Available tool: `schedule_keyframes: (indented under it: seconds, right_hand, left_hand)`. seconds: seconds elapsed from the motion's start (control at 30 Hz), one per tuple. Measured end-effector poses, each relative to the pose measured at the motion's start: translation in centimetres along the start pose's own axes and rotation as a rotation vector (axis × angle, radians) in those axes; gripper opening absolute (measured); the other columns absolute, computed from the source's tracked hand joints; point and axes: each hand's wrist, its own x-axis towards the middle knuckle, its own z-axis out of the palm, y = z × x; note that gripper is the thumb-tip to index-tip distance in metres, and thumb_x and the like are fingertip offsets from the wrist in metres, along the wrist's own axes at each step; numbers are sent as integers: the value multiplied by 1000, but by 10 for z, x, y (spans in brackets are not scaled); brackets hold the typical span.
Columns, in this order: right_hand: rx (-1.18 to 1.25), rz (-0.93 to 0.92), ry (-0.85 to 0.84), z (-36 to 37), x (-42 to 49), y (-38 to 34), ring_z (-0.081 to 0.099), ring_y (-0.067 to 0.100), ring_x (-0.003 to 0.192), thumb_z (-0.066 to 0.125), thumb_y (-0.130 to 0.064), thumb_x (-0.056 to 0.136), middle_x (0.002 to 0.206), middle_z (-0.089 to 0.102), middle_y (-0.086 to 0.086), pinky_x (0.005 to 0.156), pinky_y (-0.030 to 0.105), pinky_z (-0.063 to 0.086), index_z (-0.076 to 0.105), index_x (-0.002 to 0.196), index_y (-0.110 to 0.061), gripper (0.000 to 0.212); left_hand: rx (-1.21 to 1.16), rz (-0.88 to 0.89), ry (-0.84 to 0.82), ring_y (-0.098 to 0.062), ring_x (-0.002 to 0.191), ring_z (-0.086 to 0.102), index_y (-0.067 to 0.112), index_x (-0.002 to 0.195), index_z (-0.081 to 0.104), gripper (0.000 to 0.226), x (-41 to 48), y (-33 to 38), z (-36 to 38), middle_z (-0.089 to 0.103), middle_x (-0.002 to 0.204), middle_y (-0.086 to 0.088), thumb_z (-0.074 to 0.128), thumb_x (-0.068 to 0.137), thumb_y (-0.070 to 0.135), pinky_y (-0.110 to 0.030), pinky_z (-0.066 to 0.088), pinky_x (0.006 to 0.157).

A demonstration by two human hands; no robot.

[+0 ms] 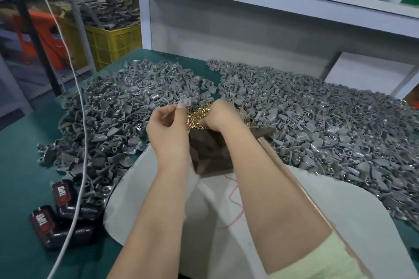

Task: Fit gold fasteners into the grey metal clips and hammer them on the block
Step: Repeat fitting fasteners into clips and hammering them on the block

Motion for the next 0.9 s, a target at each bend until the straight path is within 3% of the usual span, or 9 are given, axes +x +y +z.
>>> schedule_keyframes:
  seconds: [0.1, 0.17, 0.3, 0.47, 0.73, 0.9]
  right_hand:
    - [-72, 39, -82, 10, 13, -11, 58, 29, 99, 66, -21, 82, 115, 61, 11, 90, 40, 47, 60, 110, -9, 31]
    - [-129, 34, -112, 12, 17, -15, 55, 29, 89, 63, -16, 83, 116, 60, 12, 79, 35, 45, 59, 112, -7, 30]
    - [-172, 26, -140, 12, 21, -19, 50, 28, 83, 61, -13, 82, 112, 59, 12, 71, 33, 42, 59, 111, -5, 30]
    - [-151, 18, -136, 14, 23, -18, 58, 30, 105, 60, -12, 83, 120, 60, 13, 74, 32, 41, 59, 115, -4, 33]
    - [-153, 40, -218, 14, 26, -23, 57, 31, 110, 61, -14, 83, 125, 57, 14, 85, 36, 47, 56, 123, -3, 42]
    - [-153, 25, -181, 15, 26, -24, 57, 30, 110, 60, -12, 83, 126, 57, 14, 78, 33, 43, 56, 123, -4, 41]
  left_hand:
    - [-19, -3, 14, -11, 81, 62, 17, 82, 59, 9, -1, -2, 1, 69, 92, -9, 62, 90, 16, -26, 49, 80]
    - [-21, -5, 23, -10, 80, 62, 16, 82, 60, 8, 0, -3, 1, 69, 92, -9, 62, 90, 16, -26, 49, 80]
    - [-37, -30, 5, -10, 85, 63, 10, 91, 61, 5, -2, -4, 3, 70, 98, -11, 63, 88, 14, -27, 49, 85]
    - [-11, 14, 0, -11, 85, 63, 14, 87, 61, 3, -4, -4, 5, 70, 95, -9, 63, 88, 14, -26, 49, 83]
    - [-4, 39, -1, -3, 74, 60, 15, 85, 60, 5, -3, -8, 6, 68, 87, -1, 64, 88, 14, -21, 48, 77]
    - [-8, 42, 4, 1, 70, 58, 19, 83, 60, 7, -2, -9, 5, 66, 83, 3, 64, 88, 16, -19, 46, 72]
